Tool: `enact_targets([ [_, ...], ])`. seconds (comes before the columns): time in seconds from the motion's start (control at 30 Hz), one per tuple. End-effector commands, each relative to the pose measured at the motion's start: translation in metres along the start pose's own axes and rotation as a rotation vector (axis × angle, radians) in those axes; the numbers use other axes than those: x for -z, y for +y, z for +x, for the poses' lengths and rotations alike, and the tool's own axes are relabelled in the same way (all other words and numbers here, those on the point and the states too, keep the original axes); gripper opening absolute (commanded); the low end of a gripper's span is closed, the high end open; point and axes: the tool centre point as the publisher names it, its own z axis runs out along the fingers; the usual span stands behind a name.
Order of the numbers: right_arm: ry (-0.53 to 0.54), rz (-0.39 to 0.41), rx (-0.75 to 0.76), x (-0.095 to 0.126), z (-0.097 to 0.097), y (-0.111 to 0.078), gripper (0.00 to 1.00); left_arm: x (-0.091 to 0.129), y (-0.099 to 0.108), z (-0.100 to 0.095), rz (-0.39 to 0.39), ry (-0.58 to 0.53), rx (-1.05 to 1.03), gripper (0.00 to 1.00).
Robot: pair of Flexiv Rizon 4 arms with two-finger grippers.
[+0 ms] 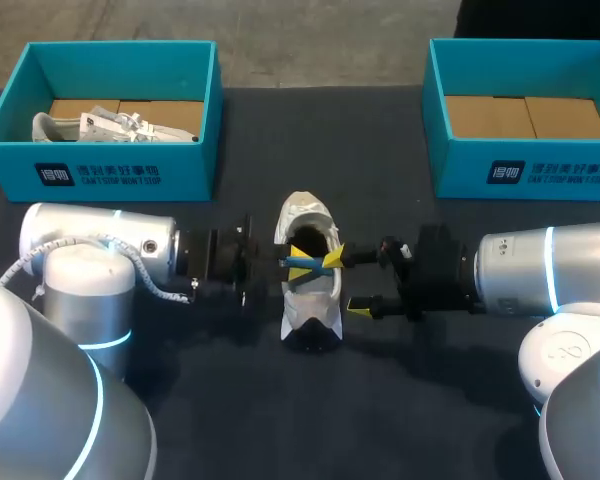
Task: Take the shoe out of the shoebox, open the shoe tongue, remove and reinsert the insole, then place the shoe into the shoebox
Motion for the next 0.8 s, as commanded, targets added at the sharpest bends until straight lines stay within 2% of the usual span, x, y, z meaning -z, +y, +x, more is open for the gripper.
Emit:
enact_targets([
  [0.03, -0.009, -0.004, -0.001, -0.002, 0.002, -0.001, 1.0, 0.009, -0.007, 0.003, -0.006, 0.002, -0.002, 0.21],
  [0.23, -0.009, -0.004, -0.001, -0.002, 0.002, -0.001, 1.0, 0.017, -0.017, 0.008, -0.007, 0.009, -0.013, 0.15],
  [0.5, -0.009, -0.004, -0.001, -0.002, 0.002, -0.001, 1.0, 0.023, -0.019, 0.018, -0.023, 0.034, -0.004, 0.18],
  [0.57, -0.009, -0.004, -0.001, -0.002, 0.002, -0.001, 1.0, 0.022, -0.016, 0.018, -0.026, 0.037, 0.003, 0.12],
  [0.63, -0.009, -0.004, -0.001, -0.002, 0.002, -0.001, 1.0, 0.019, -0.013, 0.016, -0.027, 0.036, 0.008, 0.0],
  [0.8, -0.009, -0.004, -0.001, -0.002, 0.002, -0.001, 1.0, 0.01, -0.009, 0.01, -0.033, 0.037, -0.003, 0.0],
])
